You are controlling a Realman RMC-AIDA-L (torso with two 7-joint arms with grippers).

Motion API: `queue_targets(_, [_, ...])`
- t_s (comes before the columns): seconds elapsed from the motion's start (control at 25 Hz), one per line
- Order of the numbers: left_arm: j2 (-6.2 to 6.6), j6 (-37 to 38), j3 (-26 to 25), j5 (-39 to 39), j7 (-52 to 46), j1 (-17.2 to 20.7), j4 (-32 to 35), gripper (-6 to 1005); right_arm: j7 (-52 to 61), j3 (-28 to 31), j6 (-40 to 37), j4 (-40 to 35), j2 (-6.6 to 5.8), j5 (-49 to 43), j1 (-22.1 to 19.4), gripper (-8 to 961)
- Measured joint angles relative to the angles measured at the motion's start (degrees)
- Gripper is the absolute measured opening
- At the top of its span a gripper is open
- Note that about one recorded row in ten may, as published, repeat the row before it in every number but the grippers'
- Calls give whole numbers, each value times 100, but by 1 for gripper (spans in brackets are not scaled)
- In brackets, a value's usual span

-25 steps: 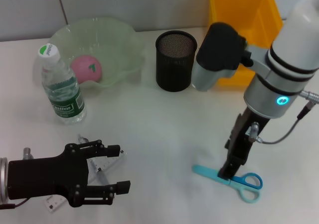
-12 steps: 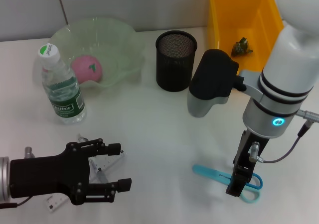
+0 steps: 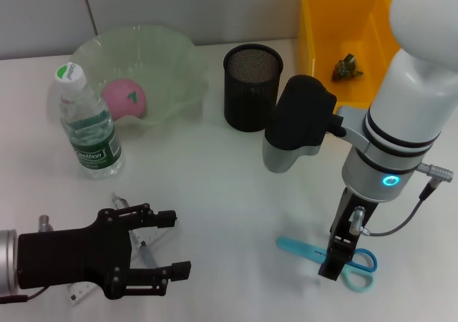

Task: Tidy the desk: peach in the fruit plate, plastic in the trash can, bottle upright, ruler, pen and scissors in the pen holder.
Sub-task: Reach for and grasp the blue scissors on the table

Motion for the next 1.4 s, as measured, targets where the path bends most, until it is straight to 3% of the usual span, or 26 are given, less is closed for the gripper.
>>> queue_targets(1.04, [0, -16, -16, -13, 149, -57, -124, 839, 71, -612, 195, -20, 9, 37, 18, 767])
queue_targets(1.4, [0, -9, -46, -13, 154, -60, -124, 839, 73, -610, 212, 28, 9, 26, 28, 539])
